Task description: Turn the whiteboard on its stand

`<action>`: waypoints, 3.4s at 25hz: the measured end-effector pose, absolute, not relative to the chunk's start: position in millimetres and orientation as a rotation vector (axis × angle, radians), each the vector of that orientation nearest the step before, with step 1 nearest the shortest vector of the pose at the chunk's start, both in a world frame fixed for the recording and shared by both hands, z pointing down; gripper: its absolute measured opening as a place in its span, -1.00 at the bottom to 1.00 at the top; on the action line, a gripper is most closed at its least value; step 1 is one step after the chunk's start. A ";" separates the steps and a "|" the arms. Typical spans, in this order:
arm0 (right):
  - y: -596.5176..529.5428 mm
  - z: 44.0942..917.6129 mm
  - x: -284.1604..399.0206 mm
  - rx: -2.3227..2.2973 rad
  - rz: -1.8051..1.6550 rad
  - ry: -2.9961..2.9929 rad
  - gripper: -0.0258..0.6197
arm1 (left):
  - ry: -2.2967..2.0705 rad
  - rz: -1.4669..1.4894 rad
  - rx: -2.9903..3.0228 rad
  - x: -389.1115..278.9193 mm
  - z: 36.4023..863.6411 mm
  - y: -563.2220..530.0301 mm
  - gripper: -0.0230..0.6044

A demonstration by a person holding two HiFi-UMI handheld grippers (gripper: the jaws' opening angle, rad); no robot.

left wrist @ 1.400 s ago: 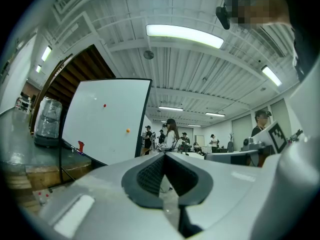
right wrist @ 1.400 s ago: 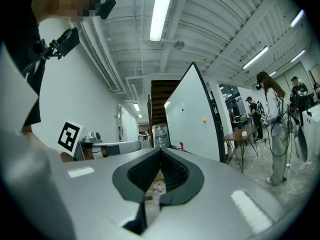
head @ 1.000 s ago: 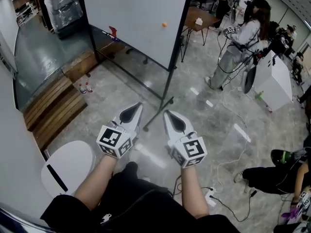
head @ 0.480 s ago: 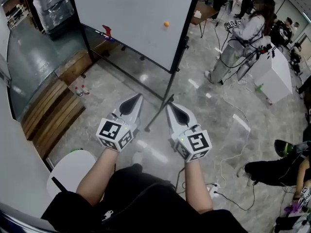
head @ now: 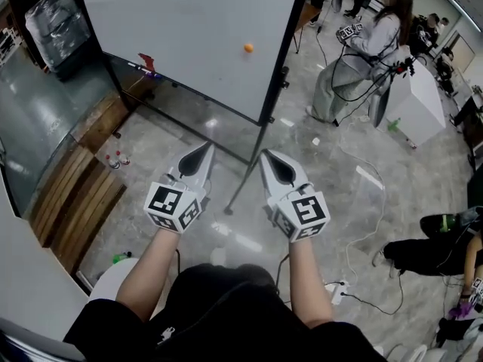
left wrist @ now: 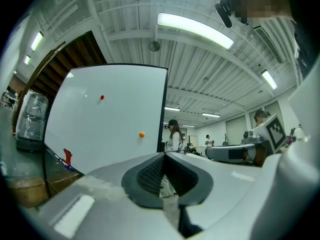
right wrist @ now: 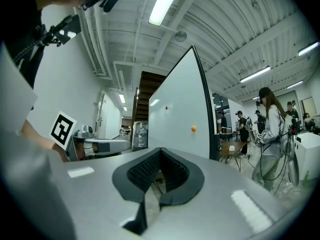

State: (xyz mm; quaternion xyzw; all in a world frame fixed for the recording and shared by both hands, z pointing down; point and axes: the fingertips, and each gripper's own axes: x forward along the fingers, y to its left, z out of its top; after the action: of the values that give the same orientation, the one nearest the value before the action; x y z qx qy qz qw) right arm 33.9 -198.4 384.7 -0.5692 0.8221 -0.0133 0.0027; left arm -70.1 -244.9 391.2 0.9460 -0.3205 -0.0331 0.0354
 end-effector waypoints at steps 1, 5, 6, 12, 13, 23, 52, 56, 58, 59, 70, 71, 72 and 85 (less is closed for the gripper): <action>-205.0 384.4 36.8 -1.795 -0.042 2.571 -0.90 | -0.978 -0.103 2.910 -70.0 390.9 -251.8 -0.92; -224.7 380.5 46.9 -1.808 -0.060 2.536 -0.90 | -0.970 -0.112 2.915 -69.3 388.9 -273.1 -0.92; -228.2 379.7 48.6 -1.810 -0.058 2.533 -0.90 | -0.968 -0.114 2.913 -69.2 388.6 -276.8 -0.92; -251.1 374.3 60.9 -1.791 -0.042 2.541 -0.90 | -0.979 -0.106 2.907 -61.5 388.8 -296.8 -0.92; -254.0 373.9 63.8 -1.784 -0.038 2.548 -0.90 | -0.987 -0.105 2.906 -60.1 388.6 -298.2 -0.92; -301.1 372.5 116.2 -1.748 -0.010 2.623 -0.86 | -1.094 -0.116 2.864 -41.3 382.4 -308.7 -0.92; -454.3 400.6 182.9 -1.568 0.029 2.861 -0.09 | -1.377 -0.055 2.737 -3.6 393.2 -340.2 -0.92; -465.2 404.1 176.1 -1.517 0.035 2.896 -0.07 | -1.409 -0.051 2.723 -5.4 395.2 -342.0 -0.92; -467.4 403.8 173.4 -1.490 0.039 2.912 -0.07 | -1.420 -0.049 2.718 -4.4 395.3 -342.0 -0.92; -468.2 403.8 171.3 -1.475 0.039 2.922 -0.07 | -1.425 -0.049 2.715 -3.8 395.1 -341.8 -0.92; -474.6 406.6 157.8 -1.395 0.035 2.969 -0.30 | -1.439 -0.034 2.704 -1.3 397.5 -333.1 -0.92; -474.1 406.5 157.8 -1.393 0.034 2.971 -0.30 | -1.443 -0.033 2.702 -2.1 397.4 -331.8 -0.92; -473.6 406.5 158.0 -1.391 0.029 2.971 -0.31 | -1.446 -0.032 2.701 -2.8 397.5 -330.6 -0.92; -463.7 402.4 158.6 -1.375 -0.046 2.993 -0.34 | -1.456 -0.042 2.689 -12.1 394.5 -322.9 -0.92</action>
State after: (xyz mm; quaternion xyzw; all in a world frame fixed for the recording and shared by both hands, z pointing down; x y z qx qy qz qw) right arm 158.6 -463.7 402.4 -0.4162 0.9059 -0.0138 -0.0764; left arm -12.1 -322.9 394.5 0.8785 -0.4758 -0.0137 0.0416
